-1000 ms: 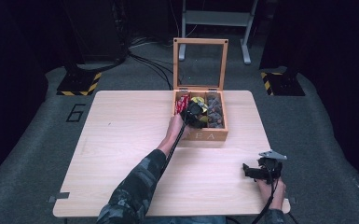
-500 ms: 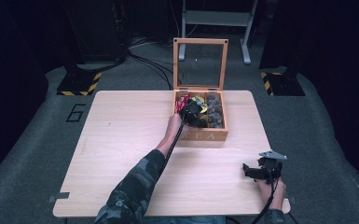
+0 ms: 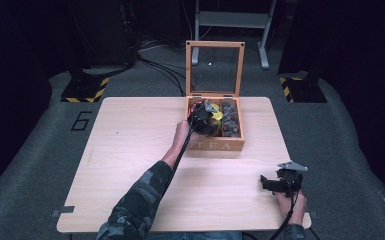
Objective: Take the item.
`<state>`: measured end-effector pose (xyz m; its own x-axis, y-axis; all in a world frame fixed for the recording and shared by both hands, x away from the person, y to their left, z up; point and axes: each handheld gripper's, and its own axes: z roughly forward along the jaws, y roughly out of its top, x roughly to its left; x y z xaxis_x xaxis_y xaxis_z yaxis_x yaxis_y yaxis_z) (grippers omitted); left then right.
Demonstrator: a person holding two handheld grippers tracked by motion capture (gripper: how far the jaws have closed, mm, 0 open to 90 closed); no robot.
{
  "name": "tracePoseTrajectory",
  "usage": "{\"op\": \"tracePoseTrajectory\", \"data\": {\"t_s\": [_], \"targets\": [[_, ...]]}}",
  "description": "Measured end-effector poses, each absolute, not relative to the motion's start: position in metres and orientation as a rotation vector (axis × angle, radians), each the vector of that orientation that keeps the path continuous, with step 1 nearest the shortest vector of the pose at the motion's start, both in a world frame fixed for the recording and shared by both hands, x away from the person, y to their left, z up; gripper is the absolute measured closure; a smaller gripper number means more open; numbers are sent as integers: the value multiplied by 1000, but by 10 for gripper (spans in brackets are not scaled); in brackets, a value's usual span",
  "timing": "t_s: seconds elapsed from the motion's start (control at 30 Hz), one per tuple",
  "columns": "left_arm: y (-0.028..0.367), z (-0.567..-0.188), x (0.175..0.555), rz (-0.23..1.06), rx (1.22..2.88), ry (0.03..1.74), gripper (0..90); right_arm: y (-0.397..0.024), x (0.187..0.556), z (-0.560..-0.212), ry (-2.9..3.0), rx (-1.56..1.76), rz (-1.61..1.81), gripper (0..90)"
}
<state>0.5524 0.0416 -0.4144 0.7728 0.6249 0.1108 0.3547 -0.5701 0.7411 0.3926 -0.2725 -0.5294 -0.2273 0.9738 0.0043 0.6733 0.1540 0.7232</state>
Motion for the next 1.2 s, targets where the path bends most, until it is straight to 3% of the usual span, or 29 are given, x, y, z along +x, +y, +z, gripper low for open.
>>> {"op": "tracePoseTrajectory", "data": {"t_s": [1.2], "targets": [[111, -383, 526, 610, 2100, 758, 543, -272, 392, -529, 1962, 1567, 843, 20]]}}
